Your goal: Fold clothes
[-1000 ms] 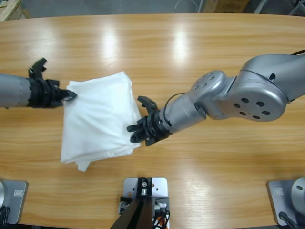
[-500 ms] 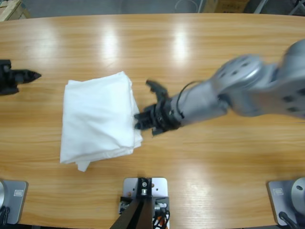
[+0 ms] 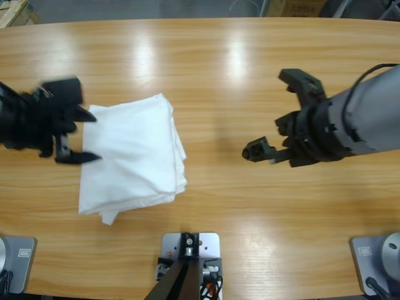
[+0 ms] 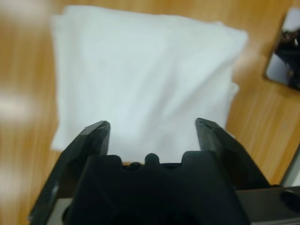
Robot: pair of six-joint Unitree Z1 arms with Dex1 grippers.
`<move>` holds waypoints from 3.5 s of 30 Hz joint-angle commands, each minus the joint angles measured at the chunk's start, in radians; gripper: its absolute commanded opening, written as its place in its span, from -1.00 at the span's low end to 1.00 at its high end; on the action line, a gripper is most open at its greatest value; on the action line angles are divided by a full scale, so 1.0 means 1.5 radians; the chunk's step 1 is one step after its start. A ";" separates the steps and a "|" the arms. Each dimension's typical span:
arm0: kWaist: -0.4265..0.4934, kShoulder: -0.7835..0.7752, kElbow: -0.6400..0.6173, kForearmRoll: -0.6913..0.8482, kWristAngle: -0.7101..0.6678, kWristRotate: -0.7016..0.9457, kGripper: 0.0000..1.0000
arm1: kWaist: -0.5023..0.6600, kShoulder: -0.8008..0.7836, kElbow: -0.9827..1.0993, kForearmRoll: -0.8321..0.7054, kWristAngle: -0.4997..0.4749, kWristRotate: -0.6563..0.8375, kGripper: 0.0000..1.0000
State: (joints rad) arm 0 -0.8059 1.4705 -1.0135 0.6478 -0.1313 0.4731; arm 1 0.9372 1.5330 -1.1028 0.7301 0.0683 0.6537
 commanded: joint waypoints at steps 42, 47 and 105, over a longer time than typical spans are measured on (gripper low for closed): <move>0.253 0.498 -0.250 0.026 0.073 -0.227 0.98 | -0.135 -0.065 0.166 -0.054 0.023 -0.014 1.00; 0.348 0.580 -0.468 0.134 0.074 -0.258 0.98 | -0.186 -0.031 0.155 -0.060 0.038 -0.050 1.00; 0.382 -0.322 0.144 0.115 -0.025 -0.377 1.00 | -0.243 -0.183 0.139 0.115 -0.111 -0.231 1.00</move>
State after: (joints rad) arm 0 -0.2039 1.1029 -0.8685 0.8102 -0.1583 -0.0877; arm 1 0.5782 1.3132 -0.9330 0.8893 -0.0716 0.2936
